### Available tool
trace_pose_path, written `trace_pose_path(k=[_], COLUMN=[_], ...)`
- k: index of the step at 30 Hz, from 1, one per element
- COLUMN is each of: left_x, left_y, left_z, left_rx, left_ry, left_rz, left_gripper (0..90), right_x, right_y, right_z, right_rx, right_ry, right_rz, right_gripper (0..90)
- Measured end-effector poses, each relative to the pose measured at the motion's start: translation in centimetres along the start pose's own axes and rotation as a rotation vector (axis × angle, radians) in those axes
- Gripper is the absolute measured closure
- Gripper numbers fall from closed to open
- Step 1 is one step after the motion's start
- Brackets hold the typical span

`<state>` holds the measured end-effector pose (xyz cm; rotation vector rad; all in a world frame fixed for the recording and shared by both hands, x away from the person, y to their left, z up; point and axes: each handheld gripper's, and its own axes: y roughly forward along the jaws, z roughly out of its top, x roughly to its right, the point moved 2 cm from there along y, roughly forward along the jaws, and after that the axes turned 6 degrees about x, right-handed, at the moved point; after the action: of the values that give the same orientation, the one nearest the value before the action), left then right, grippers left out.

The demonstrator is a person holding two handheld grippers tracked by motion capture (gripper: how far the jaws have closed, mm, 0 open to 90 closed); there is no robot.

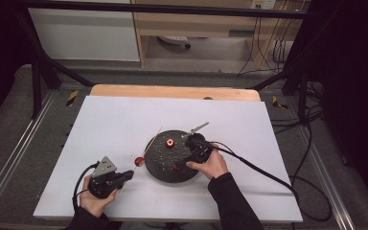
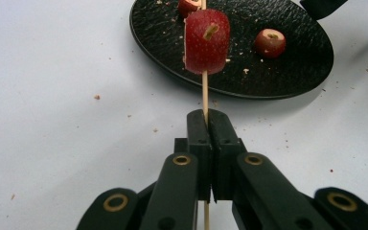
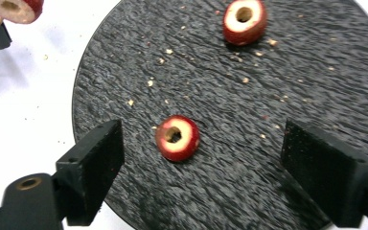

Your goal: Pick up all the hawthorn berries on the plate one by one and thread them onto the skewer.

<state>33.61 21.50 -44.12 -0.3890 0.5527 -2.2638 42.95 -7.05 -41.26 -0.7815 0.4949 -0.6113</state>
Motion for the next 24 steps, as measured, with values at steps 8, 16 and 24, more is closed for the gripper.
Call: trace_pose_path(k=[8,16,24], left_x=[-0.1,-0.1,-0.1], left_y=[0.1,0.2,0.2], left_z=[-0.1,-0.1,-0.1], left_rx=[-0.005,-0.011,-0.011], left_ry=[-0.004,-0.005,-0.007], left_rz=[0.002,0.000,-0.002], left_gripper=[88.5,88.5,88.5], right_x=[-0.7,-0.7,-0.6], right_y=[1.1,2.2,2.8], right_z=[0.8,0.8,0.8], right_rx=[-0.066,-0.117,-0.145], right_ry=[0.000,0.026,0.051], right_rz=[0.029,0.058,0.067], right_gripper=[30.9,43.1,51.3])
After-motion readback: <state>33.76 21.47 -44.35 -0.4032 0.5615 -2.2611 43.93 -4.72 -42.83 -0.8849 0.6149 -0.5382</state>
